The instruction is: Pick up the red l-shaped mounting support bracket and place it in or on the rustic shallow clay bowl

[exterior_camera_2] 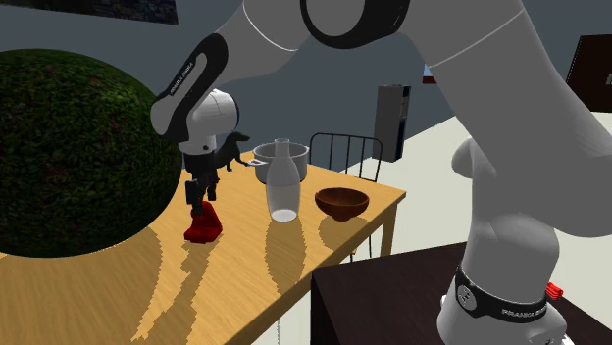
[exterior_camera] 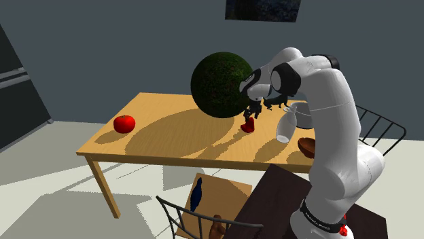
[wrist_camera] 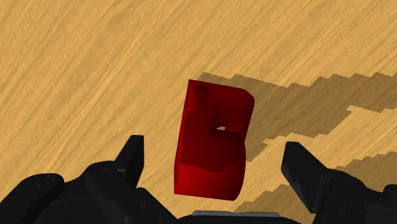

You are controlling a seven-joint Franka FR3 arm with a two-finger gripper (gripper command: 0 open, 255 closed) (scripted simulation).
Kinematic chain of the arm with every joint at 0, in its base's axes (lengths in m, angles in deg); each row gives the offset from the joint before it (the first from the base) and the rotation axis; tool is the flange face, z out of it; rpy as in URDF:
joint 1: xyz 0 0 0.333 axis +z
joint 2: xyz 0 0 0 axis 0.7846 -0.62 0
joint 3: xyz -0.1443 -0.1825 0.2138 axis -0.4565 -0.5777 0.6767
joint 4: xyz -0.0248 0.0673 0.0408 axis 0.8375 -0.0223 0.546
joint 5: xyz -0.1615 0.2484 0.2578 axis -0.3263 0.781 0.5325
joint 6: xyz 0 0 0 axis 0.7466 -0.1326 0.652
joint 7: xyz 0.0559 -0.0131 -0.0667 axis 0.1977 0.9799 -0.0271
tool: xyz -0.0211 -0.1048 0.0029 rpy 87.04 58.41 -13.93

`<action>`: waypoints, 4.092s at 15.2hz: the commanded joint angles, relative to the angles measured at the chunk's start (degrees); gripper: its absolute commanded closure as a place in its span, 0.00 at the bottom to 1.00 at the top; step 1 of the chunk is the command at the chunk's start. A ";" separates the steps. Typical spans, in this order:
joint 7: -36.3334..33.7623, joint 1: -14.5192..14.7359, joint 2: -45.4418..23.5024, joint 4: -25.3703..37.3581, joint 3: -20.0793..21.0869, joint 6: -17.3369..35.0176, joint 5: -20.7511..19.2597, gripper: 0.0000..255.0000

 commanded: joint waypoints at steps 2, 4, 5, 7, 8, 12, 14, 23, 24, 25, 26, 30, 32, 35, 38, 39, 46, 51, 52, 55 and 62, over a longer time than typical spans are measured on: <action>-0.01 0.00 -0.04 0.04 0.01 0.02 0.01 0.00; -0.01 0.00 -0.04 0.03 0.01 0.02 0.01 0.00; -0.01 0.00 -0.04 0.03 0.01 0.02 0.01 1.00; -0.01 0.00 -0.04 0.03 0.01 0.02 0.01 1.00; -0.01 0.00 -0.04 0.04 0.01 0.01 0.01 1.00; 0.01 -0.01 -0.02 0.04 0.00 0.00 0.01 1.00; -0.01 0.00 -0.04 0.04 0.01 0.02 0.01 1.00; -1.20 0.80 3.92 1.09 -1.25 -4.81 -1.82 1.00; -1.32 0.87 4.32 1.28 -1.38 -5.37 -2.01 1.00; -1.45 0.94 4.71 1.48 -1.50 -5.93 -2.21 1.00; -1.58 1.00 5.09 1.69 -1.61 -6.51 -2.40 1.00; -2.07 1.23 6.54 2.68 -2.05 -8.84 -3.13 1.00; -2.31 1.33 7.21 3.26 -2.24 -10.04 -3.48 1.00; -2.66 1.44 8.14 4.24 -2.51 -11.88 -3.98 1.00; -2.98 1.52 8.98 5.36 -2.75 -13.76 -4.43 1.00; -3.09 1.54 9.24 5.76 -2.82 -14.40 -4.58 1.00; -1.51 1.58 15.46 -0.18 -4.44 -14.41 -6.63 1.00; 1.41 0.91 23.73 -10.43 -6.84 -11.85 -9.82 1.00; 1.97 0.67 25.30 -12.22 -7.33 -11.48 -10.54 1.00; 3.62 -0.22 29.85 -17.11 -8.83 -10.64 -12.81 1.00; 7.67 -3.46 39.56 -25.99 -12.40 -10.12 -18.67 1.00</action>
